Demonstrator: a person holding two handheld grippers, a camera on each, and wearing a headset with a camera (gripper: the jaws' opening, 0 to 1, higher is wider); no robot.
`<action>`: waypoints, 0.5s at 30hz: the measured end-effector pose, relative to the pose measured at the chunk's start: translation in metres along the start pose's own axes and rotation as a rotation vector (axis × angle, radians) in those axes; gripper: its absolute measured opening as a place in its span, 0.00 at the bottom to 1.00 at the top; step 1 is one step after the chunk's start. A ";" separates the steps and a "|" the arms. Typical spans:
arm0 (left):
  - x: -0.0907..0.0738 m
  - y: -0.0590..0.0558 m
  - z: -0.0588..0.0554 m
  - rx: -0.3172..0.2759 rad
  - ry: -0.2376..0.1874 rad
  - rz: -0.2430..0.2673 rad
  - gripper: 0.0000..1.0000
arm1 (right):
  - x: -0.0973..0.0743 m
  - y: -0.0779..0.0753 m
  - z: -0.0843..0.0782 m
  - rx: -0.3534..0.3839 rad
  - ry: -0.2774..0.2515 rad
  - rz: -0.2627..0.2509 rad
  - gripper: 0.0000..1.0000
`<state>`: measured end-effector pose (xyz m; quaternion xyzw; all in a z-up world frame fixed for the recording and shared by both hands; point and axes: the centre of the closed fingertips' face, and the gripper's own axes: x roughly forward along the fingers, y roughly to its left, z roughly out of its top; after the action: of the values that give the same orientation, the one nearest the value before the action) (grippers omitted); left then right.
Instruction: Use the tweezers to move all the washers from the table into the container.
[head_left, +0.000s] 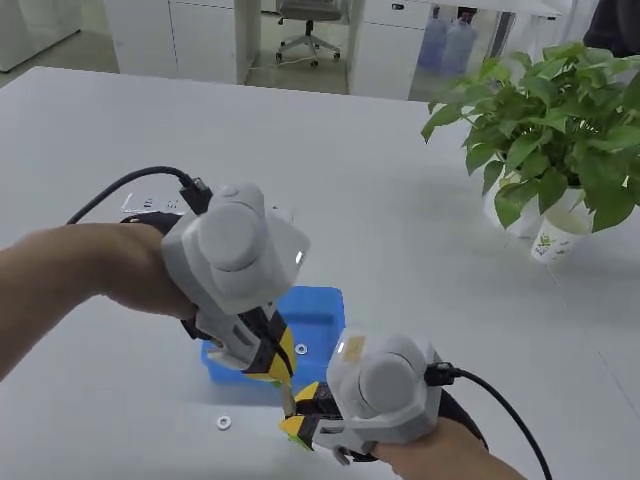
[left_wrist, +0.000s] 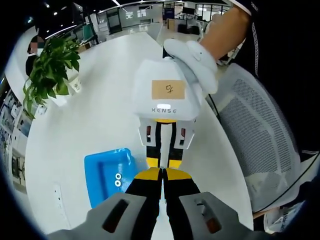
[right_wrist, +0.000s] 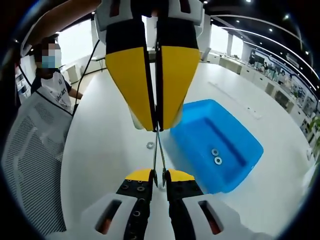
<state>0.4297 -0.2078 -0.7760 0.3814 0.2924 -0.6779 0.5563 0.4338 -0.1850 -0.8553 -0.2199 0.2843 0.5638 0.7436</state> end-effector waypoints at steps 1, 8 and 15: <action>0.001 -0.001 0.000 -0.002 0.000 -0.004 0.05 | 0.000 0.001 -0.001 0.001 0.000 0.001 0.12; 0.004 -0.003 -0.001 -0.003 0.002 -0.012 0.05 | 0.002 0.001 -0.004 -0.015 0.001 -0.006 0.13; 0.005 -0.002 0.000 -0.007 -0.006 -0.013 0.05 | 0.004 0.001 -0.008 -0.007 0.008 -0.004 0.14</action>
<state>0.4277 -0.2104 -0.7803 0.3756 0.2956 -0.6815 0.5542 0.4326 -0.1870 -0.8641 -0.2254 0.2849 0.5623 0.7428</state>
